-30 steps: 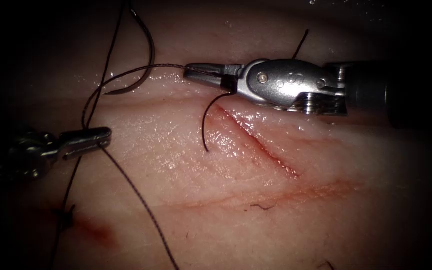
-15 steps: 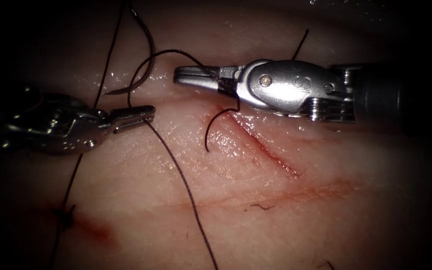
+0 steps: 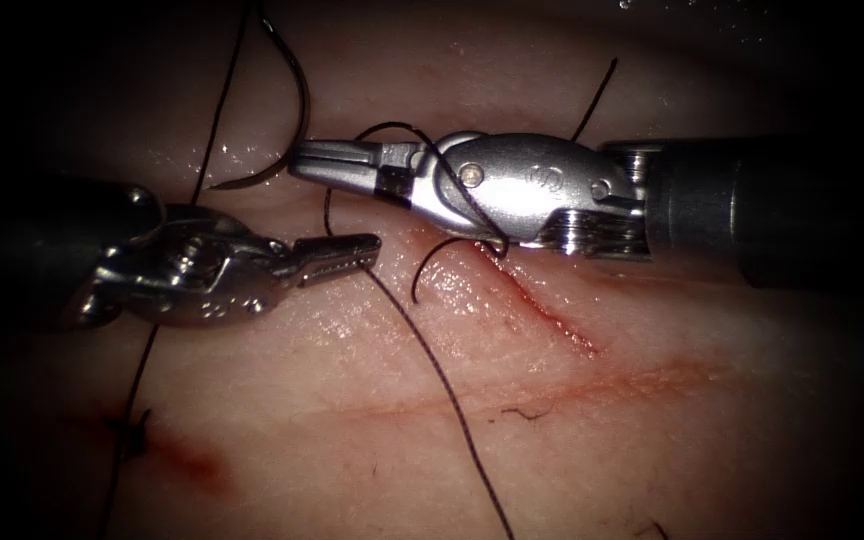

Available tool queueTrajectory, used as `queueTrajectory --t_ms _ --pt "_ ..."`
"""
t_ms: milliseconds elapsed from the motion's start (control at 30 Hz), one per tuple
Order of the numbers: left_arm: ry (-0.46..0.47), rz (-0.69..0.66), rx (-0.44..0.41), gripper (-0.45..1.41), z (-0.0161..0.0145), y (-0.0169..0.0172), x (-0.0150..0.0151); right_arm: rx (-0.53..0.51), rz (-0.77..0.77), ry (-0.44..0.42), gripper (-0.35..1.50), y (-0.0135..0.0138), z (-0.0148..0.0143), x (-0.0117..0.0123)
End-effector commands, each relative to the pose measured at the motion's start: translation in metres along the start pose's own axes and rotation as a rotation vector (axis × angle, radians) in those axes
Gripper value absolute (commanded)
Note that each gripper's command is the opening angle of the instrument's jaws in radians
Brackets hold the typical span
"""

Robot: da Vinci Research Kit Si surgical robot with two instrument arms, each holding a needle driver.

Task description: Wound Closure

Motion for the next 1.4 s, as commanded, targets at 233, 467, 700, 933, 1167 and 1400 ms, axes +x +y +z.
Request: queueTrajectory --t_ms 233,467,700,933,1167,1400 --pt "0.003 0.037 -0.009 -0.45 -0.0003 0.0002 0.0017 -0.040 0.013 -0.049 0.91 0.0005 0.0019 -0.0009" --pt "0.016 0.066 -0.016 -0.45 -0.0021 -0.0008 0.0032 0.008 0.000 -0.128 0.96 0.0000 0.0015 -0.0024" --pt "0.032 0.074 -0.021 -0.45 -0.0035 -0.0017 0.0044 0.020 -0.013 -0.149 0.84 0.0003 0.0004 -0.0040" --pt "0.090 0.077 -0.016 -0.45 -0.0039 -0.0029 0.0048 0.046 -0.027 -0.213 0.84 0.0002 0.0001 -0.0054" --pt "0.197 0.081 -0.006 -0.45 -0.0047 -0.0045 0.0038 0.080 -0.041 -0.250 0.84 -0.0005 -0.0005 -0.0066" --pt "0.334 0.044 0.017 -0.45 -0.0054 -0.0062 0.0021 0.098 -0.050 -0.271 0.84 -0.0008 -0.0012 -0.0073"
